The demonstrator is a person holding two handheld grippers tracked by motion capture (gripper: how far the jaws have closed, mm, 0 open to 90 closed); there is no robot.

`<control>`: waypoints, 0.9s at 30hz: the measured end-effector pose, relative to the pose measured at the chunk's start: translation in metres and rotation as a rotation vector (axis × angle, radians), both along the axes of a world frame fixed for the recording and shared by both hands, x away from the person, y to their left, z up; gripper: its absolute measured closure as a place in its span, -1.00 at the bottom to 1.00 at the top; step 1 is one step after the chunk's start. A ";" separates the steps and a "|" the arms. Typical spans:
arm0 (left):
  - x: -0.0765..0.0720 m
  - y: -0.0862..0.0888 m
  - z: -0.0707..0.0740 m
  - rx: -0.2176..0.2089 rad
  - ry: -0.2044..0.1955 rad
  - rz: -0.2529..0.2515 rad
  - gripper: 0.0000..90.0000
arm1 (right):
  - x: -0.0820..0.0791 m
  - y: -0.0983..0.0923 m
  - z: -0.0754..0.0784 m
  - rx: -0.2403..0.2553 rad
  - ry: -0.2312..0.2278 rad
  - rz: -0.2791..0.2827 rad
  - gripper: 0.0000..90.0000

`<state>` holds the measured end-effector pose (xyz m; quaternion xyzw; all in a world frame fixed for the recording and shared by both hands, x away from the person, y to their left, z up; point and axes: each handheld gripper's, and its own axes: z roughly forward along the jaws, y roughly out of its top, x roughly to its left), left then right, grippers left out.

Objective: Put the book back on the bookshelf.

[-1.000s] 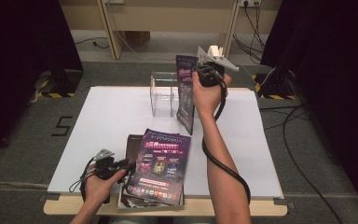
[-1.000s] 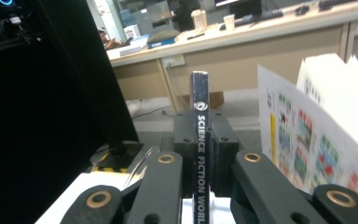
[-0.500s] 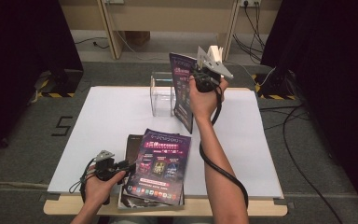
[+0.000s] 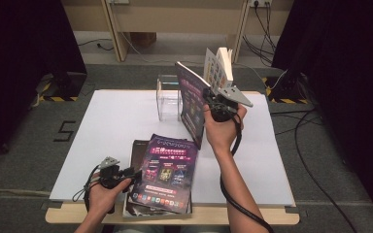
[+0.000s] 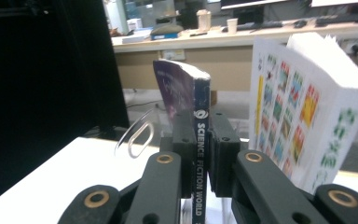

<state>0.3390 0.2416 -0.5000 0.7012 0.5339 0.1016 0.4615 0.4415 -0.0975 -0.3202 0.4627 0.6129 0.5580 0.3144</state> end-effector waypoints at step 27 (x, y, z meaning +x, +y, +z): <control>0.000 0.001 0.000 -0.003 0.002 0.002 0.19 | 0.000 -0.004 -0.007 -0.036 0.094 0.036 0.63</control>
